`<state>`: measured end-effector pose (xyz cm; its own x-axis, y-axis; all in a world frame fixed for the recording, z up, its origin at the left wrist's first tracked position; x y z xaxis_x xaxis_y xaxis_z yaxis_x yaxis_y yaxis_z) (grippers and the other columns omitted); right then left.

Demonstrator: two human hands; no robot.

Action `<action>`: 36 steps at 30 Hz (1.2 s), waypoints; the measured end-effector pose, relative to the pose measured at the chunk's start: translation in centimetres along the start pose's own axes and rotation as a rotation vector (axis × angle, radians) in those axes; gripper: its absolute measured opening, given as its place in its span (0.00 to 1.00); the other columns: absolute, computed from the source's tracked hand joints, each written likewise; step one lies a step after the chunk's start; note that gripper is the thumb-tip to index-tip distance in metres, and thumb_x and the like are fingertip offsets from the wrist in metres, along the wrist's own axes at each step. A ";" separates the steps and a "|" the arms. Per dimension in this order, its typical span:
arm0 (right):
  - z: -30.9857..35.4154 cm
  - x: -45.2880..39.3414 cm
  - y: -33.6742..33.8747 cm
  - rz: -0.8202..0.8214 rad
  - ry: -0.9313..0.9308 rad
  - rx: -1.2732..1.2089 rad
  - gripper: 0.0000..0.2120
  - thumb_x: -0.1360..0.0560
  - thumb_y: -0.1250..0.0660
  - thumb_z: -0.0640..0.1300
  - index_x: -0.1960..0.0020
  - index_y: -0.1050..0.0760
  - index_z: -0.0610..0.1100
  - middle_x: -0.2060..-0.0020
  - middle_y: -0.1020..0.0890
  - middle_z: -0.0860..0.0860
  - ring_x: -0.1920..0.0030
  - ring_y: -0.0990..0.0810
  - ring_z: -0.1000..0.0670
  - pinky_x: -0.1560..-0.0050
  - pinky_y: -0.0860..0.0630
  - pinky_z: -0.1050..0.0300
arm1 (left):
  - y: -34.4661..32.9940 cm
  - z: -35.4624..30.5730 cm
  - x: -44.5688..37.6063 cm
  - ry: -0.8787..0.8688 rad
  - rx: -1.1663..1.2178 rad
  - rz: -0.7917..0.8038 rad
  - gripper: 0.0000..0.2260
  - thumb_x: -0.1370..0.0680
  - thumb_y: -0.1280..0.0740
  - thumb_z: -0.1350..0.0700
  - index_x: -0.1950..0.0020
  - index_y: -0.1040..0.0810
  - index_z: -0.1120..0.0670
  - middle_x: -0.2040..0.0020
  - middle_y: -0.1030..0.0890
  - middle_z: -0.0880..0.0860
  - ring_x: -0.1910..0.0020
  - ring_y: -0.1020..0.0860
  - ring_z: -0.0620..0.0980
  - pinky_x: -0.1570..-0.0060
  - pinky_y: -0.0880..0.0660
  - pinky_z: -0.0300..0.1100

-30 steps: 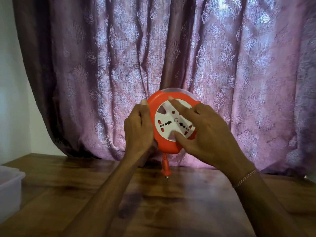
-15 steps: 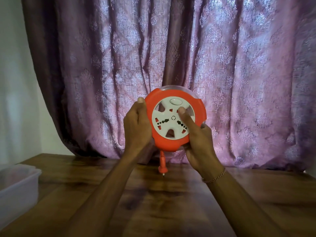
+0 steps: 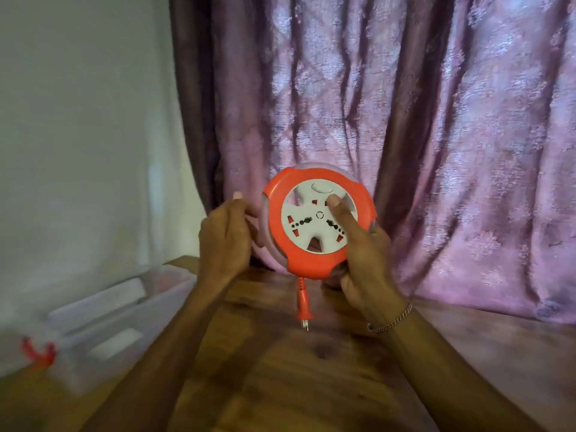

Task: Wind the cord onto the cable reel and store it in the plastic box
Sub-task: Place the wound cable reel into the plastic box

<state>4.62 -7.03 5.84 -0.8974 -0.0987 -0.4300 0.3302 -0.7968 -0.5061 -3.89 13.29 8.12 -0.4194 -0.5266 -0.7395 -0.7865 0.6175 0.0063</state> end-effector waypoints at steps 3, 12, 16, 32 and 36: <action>-2.1 0.4 -2.5 0.040 -0.047 -0.015 0.24 0.36 0.18 0.51 0.43 0.18 0.45 0.52 0.13 0.45 0.51 0.14 0.42 0.55 0.18 0.35 | 5.0 2.9 0.2 -0.001 -0.395 -0.023 0.23 0.16 0.47 0.42 0.56 0.20 0.54 0.64 0.17 0.53 0.62 0.18 0.55 0.55 0.21 0.51; -8.2 2.0 -9.2 0.147 -0.240 -0.085 0.26 0.35 0.19 0.50 0.40 0.19 0.43 0.51 0.13 0.45 0.51 0.14 0.43 0.60 0.18 0.45 | 13.3 11.1 2.3 0.137 -1.176 0.158 0.18 0.16 0.41 0.43 0.41 0.21 0.55 0.48 0.17 0.55 0.49 0.19 0.54 0.51 0.25 0.48; -10.8 2.9 -11.0 0.164 -0.310 -0.113 0.26 0.36 0.19 0.50 0.41 0.19 0.42 0.52 0.13 0.44 0.51 0.14 0.43 0.59 0.18 0.45 | 13.5 12.9 3.8 0.101 -1.355 0.260 0.22 0.18 0.42 0.37 0.41 0.22 0.53 0.46 0.16 0.52 0.47 0.18 0.50 0.48 0.23 0.44; -9.7 1.0 -6.6 0.167 -0.355 -0.067 0.23 0.34 0.20 0.50 0.42 0.18 0.44 0.50 0.13 0.44 0.51 0.14 0.42 0.58 0.18 0.47 | 6.9 13.6 5.5 -0.250 -1.107 0.492 0.28 0.22 0.45 0.30 0.48 0.16 0.49 0.54 0.13 0.48 0.59 0.18 0.46 0.57 0.25 0.37; -7.6 0.1 -2.9 0.135 -0.320 -0.030 0.26 0.34 0.20 0.50 0.39 0.19 0.43 0.47 0.14 0.42 0.48 0.15 0.40 0.49 0.19 0.42 | 2.6 10.8 7.1 -0.357 -0.857 0.554 0.30 0.26 0.45 0.30 0.52 0.14 0.51 0.59 0.13 0.49 0.64 0.20 0.45 0.59 0.25 0.38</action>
<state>5.84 -0.20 1.62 -0.8899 -0.3873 -0.2409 0.4560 -0.7465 -0.4846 -3.98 17.51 -4.38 -0.7671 -0.0140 -0.6414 -0.6415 0.0299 0.7665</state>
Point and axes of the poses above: each hand's wrist, its own x-axis away from the middle knuckle, its own y-axis out of the back of the hand, z = x × y, the point moved 7 cm from there along -x, towards the middle knuckle
